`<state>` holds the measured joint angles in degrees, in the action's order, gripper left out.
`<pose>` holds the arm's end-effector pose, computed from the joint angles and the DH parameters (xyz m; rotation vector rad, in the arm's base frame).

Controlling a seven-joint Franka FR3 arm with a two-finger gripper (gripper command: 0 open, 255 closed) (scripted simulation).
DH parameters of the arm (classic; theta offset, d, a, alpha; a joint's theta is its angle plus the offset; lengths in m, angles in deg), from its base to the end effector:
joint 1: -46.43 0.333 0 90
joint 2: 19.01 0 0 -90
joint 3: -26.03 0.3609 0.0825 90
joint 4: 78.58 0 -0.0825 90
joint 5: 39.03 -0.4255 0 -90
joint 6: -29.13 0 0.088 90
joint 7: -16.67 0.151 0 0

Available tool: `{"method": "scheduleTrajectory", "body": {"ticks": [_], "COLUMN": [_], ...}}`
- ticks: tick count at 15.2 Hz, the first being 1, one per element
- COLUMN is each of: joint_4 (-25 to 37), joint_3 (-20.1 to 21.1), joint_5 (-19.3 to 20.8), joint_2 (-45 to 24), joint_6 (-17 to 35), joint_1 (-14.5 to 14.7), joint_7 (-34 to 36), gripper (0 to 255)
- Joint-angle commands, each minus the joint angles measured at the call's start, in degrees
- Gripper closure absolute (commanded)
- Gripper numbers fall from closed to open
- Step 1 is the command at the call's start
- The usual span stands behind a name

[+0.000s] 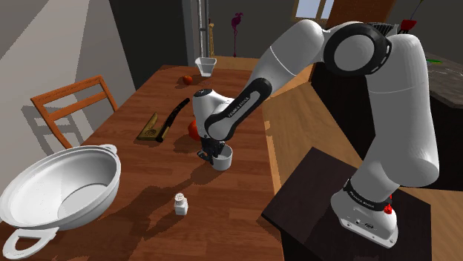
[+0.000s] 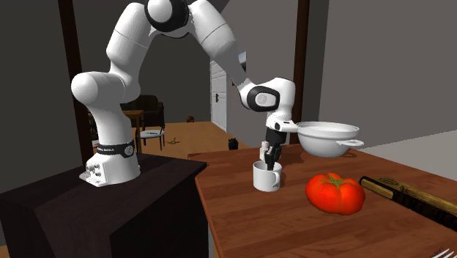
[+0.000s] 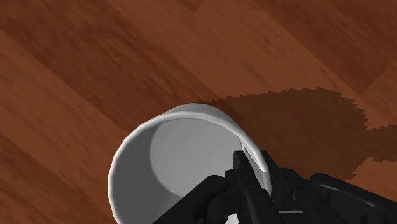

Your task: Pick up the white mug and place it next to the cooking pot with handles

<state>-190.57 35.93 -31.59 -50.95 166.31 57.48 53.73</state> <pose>0.6081 0.2280 0.1448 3.0790 -0.3118 -0.1507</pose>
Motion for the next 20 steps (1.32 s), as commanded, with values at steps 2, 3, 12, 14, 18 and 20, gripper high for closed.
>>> {"method": "scheduleTrajectory", "body": {"ticks": [2, 3, 12, 14, 18, 20], "joint_4": [-0.01, 0.0, -0.24, -0.15, 0.17, 0.41], "joint_3": [0.0, 0.0, 0.87, 1.03, 1.33, 1.47], "joint_5": [0.0, 0.0, -1.25, -1.53, -2.07, -2.34], "joint_2": [0.0, -0.01, 5.26, 6.35, 8.45, 9.45], "joint_6": [0.0, 0.0, -4.97, -6.13, -8.51, -9.73], "joint_1": [0.0, 0.0, -0.63, -0.75, -0.97, -1.07], "joint_7": [0.0, 0.0, -0.77, -0.94, -1.27, -1.44], "gripper": [255, 255, 255, 255, 255, 255]}}
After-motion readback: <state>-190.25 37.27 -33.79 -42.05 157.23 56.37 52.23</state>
